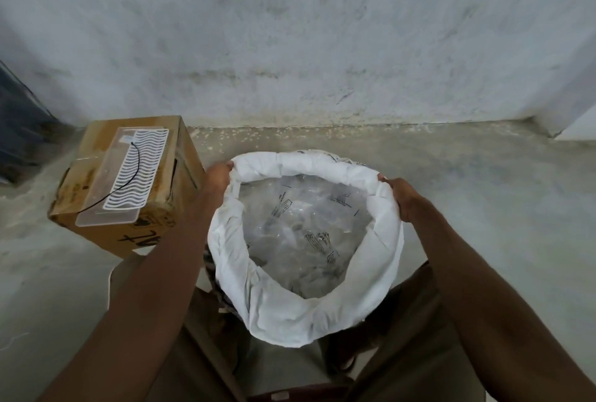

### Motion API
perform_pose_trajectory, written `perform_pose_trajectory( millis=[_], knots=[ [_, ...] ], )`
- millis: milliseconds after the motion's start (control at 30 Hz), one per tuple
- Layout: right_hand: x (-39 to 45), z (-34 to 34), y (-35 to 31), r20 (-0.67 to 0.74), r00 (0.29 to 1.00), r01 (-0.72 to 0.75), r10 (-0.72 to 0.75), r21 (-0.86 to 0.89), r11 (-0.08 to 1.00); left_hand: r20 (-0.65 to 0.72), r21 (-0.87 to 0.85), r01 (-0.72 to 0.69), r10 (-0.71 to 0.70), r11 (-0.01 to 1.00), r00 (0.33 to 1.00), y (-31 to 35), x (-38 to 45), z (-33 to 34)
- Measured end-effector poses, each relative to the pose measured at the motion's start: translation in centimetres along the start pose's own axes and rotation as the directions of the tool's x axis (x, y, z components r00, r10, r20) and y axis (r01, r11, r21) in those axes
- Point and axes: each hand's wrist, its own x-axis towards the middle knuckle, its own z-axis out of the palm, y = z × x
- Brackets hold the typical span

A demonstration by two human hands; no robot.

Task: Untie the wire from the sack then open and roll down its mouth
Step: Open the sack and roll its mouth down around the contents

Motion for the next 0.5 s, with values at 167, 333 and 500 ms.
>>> perform_pose_trajectory(
  millis=[167, 333, 500],
  knots=[
    [1.5, 3.0, 0.7, -0.323, 0.827, 0.164, -0.459, -0.643, 0.748, -0.016, 0.715, -0.257, 0.383, 0.65, 0.924, -0.3, 1.9, 1.9],
    [1.0, 7.8, 1.7, -0.07, 0.664, 0.236, -0.744, -0.925, 0.297, 0.36, 0.907, -0.42, 0.575, -0.032, 0.734, -1.4, 1.6, 5.1],
    [3.4, 7.1, 3.2, 0.04, 0.802, 0.257, -0.596, -0.924, 0.283, 0.288, 0.89, -0.427, 0.531, 0.159, 0.797, -2.2, 2.8, 5.1]
  ],
)
